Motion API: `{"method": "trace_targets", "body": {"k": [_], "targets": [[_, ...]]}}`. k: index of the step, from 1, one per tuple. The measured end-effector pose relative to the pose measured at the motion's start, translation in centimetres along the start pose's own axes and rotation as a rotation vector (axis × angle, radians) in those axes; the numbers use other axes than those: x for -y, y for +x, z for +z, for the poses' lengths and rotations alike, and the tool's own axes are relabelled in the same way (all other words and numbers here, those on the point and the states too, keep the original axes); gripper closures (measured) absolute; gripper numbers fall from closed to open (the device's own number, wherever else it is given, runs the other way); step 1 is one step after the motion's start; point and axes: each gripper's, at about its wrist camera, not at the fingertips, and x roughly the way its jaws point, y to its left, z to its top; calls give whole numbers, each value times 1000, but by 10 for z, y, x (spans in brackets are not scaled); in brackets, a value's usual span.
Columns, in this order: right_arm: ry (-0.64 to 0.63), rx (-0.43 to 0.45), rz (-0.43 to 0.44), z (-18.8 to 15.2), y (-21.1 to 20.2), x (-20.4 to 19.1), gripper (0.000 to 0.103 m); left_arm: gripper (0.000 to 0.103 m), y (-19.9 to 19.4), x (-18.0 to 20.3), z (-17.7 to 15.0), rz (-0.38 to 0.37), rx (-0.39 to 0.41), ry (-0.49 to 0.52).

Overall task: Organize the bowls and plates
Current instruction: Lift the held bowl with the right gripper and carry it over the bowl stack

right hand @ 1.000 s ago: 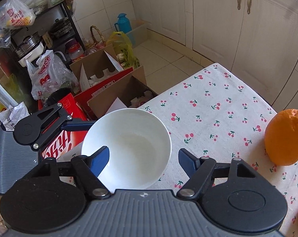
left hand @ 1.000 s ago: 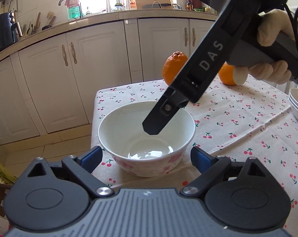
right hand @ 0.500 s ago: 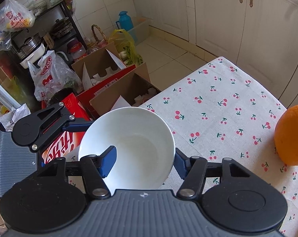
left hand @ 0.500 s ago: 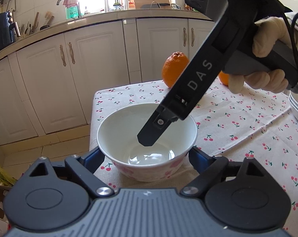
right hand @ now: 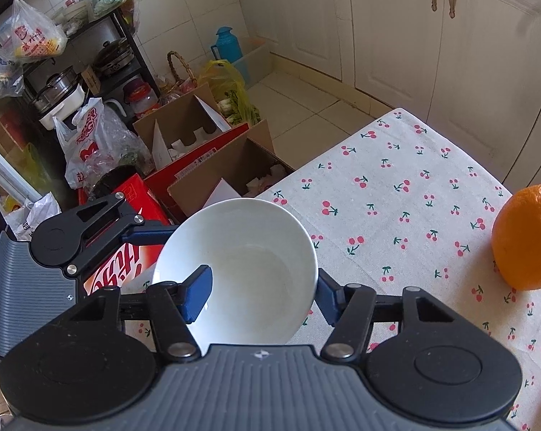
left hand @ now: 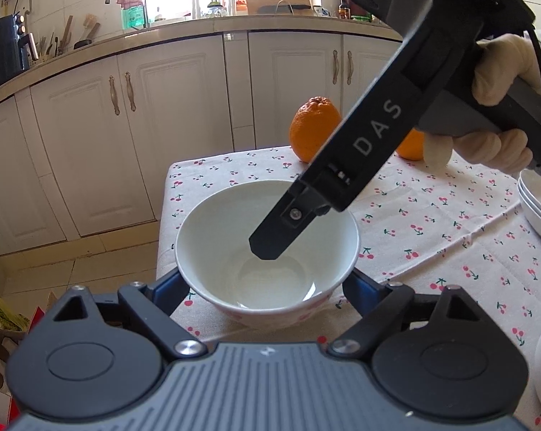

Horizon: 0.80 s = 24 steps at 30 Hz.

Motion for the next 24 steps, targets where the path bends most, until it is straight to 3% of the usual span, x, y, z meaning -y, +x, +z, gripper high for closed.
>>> {"method": "trace_targets", "body": {"k": [24], "targets": [[29,100,9,-77,-103,-51,36,12,-100,78,15,-41,12,68]]}}
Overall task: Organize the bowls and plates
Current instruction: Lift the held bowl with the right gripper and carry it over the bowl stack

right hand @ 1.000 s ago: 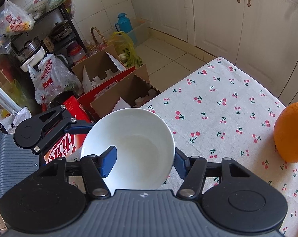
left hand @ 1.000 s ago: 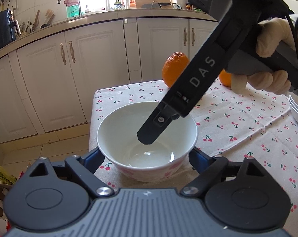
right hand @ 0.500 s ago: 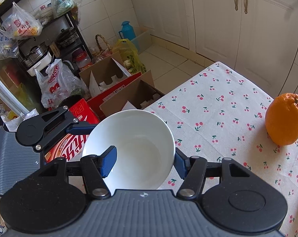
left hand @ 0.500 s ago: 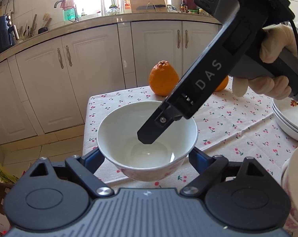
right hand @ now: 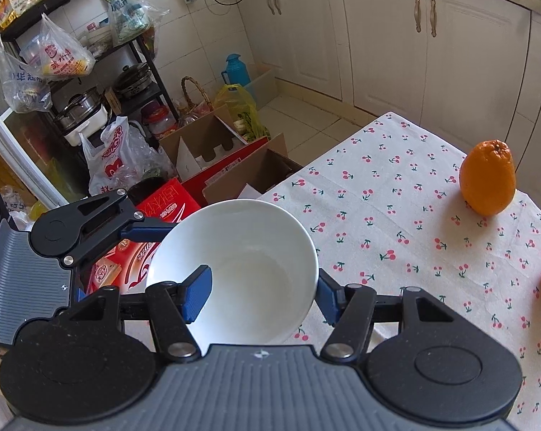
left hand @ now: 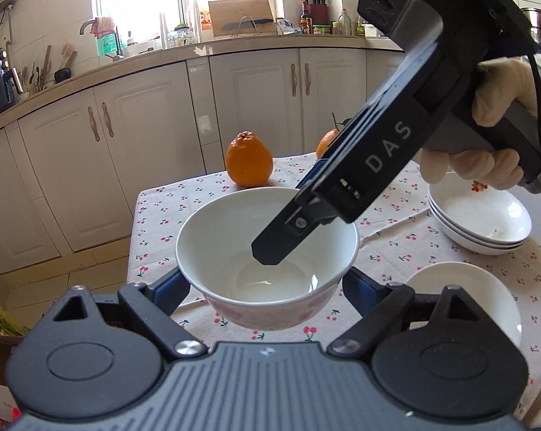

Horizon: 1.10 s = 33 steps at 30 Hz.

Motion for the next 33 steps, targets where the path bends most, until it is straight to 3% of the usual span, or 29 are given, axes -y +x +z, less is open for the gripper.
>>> {"method": "trace_targets", "body": {"k": [15,33], "targets": [[-15,37,-25,-58,-55,-27,34,12,-39,49,-3,-54,11,6],[15,52,-52,-108,-79,-28,34,12,-41,85,-15,-119,-19,-10]]}}
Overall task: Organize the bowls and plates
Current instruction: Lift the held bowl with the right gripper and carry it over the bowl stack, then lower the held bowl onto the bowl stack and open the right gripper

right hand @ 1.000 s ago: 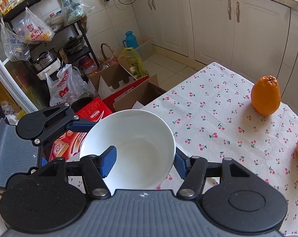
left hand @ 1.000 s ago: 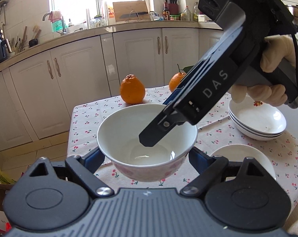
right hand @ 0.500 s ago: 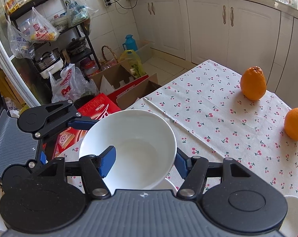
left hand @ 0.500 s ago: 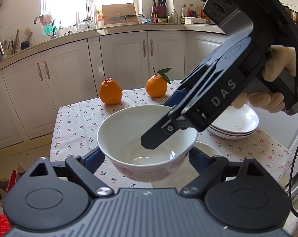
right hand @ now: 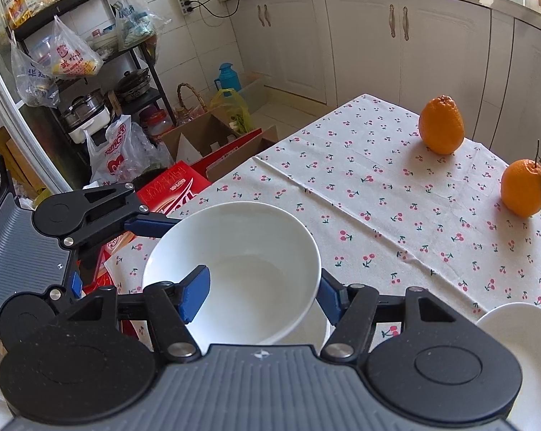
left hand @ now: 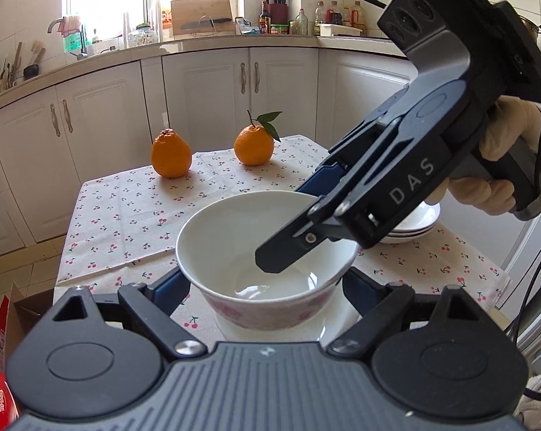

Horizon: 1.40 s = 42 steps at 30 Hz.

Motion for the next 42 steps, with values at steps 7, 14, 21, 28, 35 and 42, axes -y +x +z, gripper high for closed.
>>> {"method": "trace_targets", "body": {"k": [7,14,21,28,35,42], "targets": [[4,-20,-9,-16,6,2,34,12,8,5,-9,-23,-33,-12],[7,-13,-7,-24,7,4,34,12,13,7,-13,-31,-44,-13],[2,-1,1,-27,6,5,33,12,17,7,-14,-39,-56,-20],[-8,-2,-9,-28,8,2,32,12,16,7,-14,-40,-55,-23],[-30,-11,-23,-28,12,-3,30,11,17,5,-15,-42,-52,-29],[-39,-18,-27,-27,13,-6,26,7,19,5,-16,-50,-54,-32]]}}
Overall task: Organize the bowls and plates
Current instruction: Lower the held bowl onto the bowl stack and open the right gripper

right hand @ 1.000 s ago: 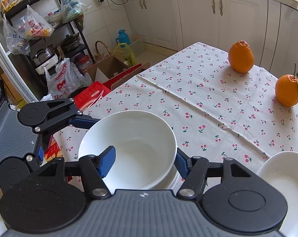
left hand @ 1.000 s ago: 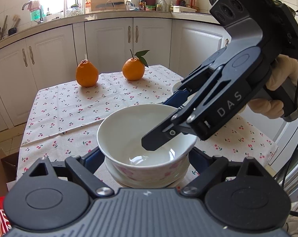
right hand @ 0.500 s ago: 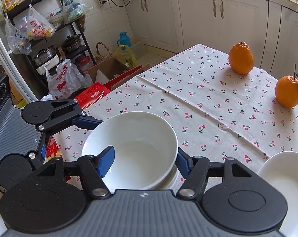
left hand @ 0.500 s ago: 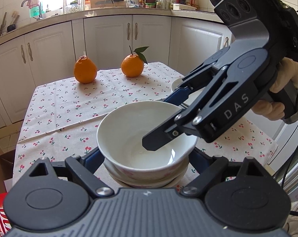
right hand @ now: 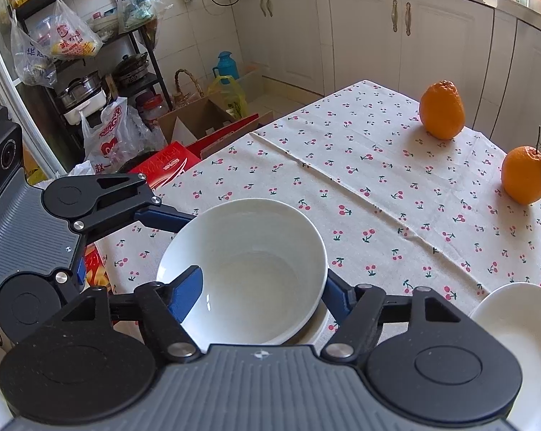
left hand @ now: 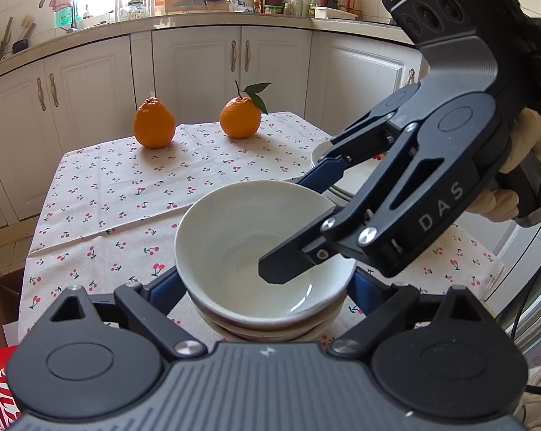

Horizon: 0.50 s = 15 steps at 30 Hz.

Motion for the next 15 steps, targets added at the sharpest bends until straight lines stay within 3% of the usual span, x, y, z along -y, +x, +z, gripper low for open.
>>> {"method": "trace_targets", "body": {"k": [2,5,15], "targets": [[-6,-1,0,0,0,-1,24,5,1,0,-1,-2,-4,5],[-13,13,-18,0,-2,-2,12,4,1,2,-2,-4,2,15],[-23,50,-22,-3,-12,-1,11,3,-8,2,-7,-12,9,53]]}}
